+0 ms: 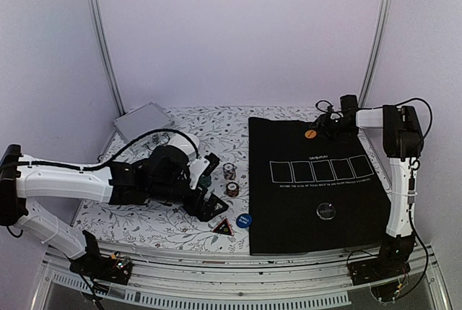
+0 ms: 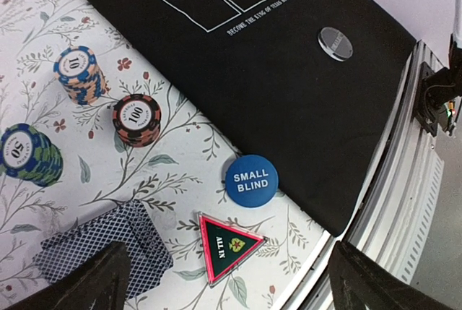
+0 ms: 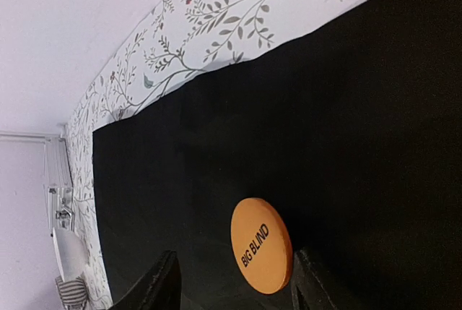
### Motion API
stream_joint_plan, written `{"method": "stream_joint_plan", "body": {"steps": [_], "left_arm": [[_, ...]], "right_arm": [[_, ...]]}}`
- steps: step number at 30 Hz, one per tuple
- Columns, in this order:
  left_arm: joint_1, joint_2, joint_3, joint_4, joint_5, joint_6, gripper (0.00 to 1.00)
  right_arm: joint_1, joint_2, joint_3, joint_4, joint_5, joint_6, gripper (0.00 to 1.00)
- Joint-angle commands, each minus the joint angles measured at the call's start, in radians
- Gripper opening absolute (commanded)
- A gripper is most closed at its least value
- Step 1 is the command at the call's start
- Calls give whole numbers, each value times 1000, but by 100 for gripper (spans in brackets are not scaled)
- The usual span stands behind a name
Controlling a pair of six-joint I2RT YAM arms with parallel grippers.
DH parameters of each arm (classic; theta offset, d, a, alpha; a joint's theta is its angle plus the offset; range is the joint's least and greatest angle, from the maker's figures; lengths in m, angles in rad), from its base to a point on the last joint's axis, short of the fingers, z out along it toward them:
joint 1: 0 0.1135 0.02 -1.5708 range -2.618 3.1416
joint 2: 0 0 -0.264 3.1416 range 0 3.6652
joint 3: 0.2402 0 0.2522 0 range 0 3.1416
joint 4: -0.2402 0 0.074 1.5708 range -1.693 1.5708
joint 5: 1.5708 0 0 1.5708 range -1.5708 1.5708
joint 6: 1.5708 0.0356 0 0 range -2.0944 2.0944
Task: Distribute texas hold em gaming equipment
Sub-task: Place the big blind button in the big blind area, then pick up the small blind button from the center of the board.
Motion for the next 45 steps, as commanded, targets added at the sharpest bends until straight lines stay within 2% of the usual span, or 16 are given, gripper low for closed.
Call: {"method": "stream_joint_plan", "body": {"steps": [1,3,4,9,12,14,17,19,21,23,25,31,35,39,45], "left_arm": [[17,3,30,-31,-8,28,98],[19,-5,33,-42,-12,32,98],[19,-11,33,-48,-14,32,98],[21,-47,-5,-28,-20,13,98],[21,-41,-41,10,19,-37,90],[13,-5,-42,9,58,-67,80],[-41,52,-32,-1,54,-72,72],[-70,96,-28,12,36,-66,68],[-78,148,-17,40,32,-76,58],[-83,207,13,45,47,-83,43],[-88,254,34,50,62,-99,40],[-98,324,37,131,71,-143,40],[-100,351,52,163,62,-151,39],[-100,404,89,154,69,-144,33],[-97,429,119,112,81,-110,23]], "right_arm": [[-30,-30,0,-36,83,-12,63],[-42,-80,-25,-46,128,-23,72],[-42,-114,-33,-62,164,-35,73],[27,-341,-113,-147,336,-187,74],[116,-453,-198,-221,367,-275,74],[168,-519,-278,-275,327,-293,71],[287,-604,-407,-264,117,-281,62],[422,-603,-442,-272,-53,-292,56],[542,-586,-455,-262,-161,-293,52],[636,-559,-455,-259,-197,-274,46],[687,-538,-468,-253,-211,-250,41],[727,-479,-554,-216,-200,-180,33],[744,-421,-556,-211,-207,-159,31],[743,-401,-554,-207,-169,-148,30],[745,-354,-559,-174,-211,-127,28]]}}
